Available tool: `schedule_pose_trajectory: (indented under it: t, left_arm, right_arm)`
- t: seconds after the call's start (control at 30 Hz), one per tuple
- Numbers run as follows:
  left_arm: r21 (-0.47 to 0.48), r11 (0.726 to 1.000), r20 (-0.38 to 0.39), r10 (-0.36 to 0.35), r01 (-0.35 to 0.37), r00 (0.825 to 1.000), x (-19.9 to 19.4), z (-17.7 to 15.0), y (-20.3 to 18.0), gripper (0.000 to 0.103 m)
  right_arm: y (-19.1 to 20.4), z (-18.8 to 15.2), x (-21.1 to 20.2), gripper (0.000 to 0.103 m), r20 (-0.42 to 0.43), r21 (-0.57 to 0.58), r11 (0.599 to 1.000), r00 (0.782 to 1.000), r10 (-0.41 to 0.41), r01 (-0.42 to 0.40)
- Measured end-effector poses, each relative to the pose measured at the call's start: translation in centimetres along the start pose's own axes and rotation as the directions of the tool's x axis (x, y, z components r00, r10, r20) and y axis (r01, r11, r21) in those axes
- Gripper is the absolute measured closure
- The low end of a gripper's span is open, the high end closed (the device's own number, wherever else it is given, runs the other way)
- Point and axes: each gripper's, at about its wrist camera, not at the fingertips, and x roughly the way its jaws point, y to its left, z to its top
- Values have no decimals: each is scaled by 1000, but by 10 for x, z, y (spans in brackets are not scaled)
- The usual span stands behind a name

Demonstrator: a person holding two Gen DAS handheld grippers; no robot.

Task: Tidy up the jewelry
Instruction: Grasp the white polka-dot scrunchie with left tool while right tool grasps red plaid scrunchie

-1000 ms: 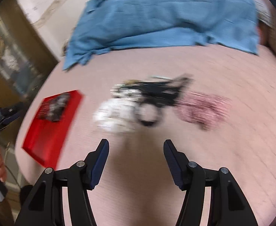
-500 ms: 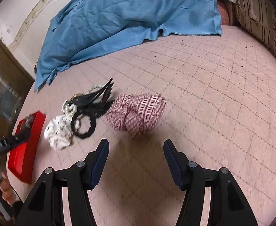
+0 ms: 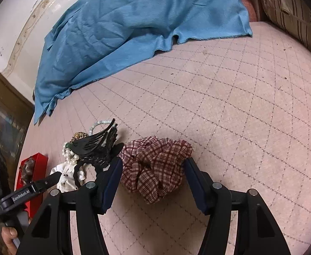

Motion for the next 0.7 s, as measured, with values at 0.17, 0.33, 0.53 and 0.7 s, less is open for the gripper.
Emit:
schedule_pose_trajectory:
  t: [0.17,0.33,0.53,0.7]
  left_arm:
    - [6,1000,-11,-13,13,1000,0,-1,-1,69]
    - [41,999,-28,-9,11,1000,-5,-6,-10,97]
    - [42,998,9,-52,52,999,-37,-14,-17,97]
    - [54,997,54,-67,64,996,-69,-27,-19,97]
  right_arm:
    - [-5,-2,3,58,-8,37,999,1000,14,-13]
    - [-8,-5,-3,88,-9,51,998,999,34,-33]
    - [-9,-11,-27,92,15,68,996,998,62,-63]
    - [-5,-19,-49,94,35,60,995,997,74,-76]
